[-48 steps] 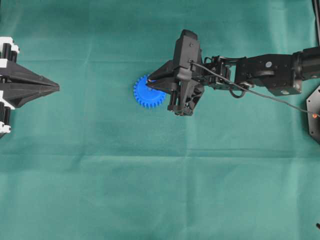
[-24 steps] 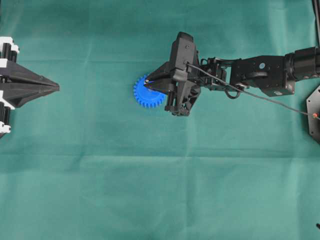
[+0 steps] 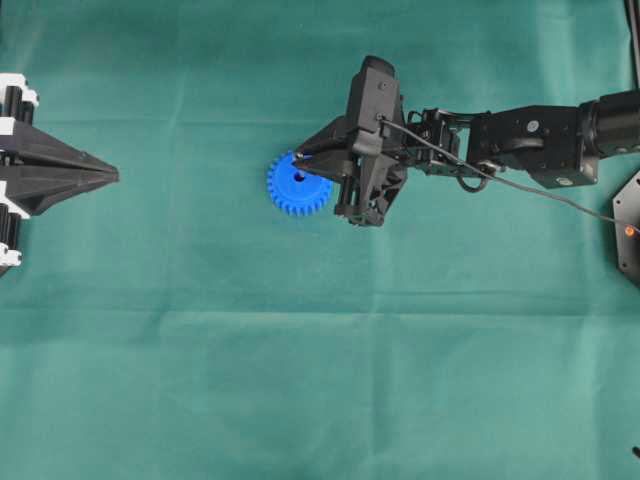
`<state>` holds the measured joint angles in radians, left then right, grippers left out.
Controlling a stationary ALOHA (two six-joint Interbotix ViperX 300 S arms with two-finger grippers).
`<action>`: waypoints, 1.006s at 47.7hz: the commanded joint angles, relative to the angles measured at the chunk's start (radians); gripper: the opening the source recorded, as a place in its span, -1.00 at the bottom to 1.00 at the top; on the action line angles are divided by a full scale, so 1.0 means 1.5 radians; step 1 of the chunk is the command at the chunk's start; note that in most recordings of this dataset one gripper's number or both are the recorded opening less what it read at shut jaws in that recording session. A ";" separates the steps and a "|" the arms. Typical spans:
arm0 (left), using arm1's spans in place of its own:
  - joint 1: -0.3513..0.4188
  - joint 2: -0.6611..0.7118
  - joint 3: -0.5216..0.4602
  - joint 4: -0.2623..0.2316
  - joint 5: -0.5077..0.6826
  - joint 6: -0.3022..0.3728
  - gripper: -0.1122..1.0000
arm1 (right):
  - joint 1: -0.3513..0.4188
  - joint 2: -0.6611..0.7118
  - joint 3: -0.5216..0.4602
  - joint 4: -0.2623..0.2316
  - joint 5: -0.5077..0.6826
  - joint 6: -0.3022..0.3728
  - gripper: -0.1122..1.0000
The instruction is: Insert the shaft placed at a random location into the center hole of the medium gear at another random location.
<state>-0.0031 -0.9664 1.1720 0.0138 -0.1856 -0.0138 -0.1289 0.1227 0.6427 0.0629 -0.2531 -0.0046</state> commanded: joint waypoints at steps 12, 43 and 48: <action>-0.001 0.003 -0.015 0.001 -0.003 -0.001 -0.79 | 0.008 -0.006 -0.008 0.001 -0.039 -0.003 -0.56; -0.001 0.003 -0.016 0.002 -0.004 0.000 -0.79 | 0.008 0.019 -0.006 0.004 -0.040 -0.002 -0.56; -0.001 0.003 -0.016 0.001 -0.003 0.000 -0.79 | 0.009 0.027 -0.007 0.004 -0.040 -0.002 -0.56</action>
<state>-0.0031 -0.9664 1.1704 0.0138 -0.1856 -0.0138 -0.1181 0.1718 0.6443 0.0660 -0.2976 -0.0046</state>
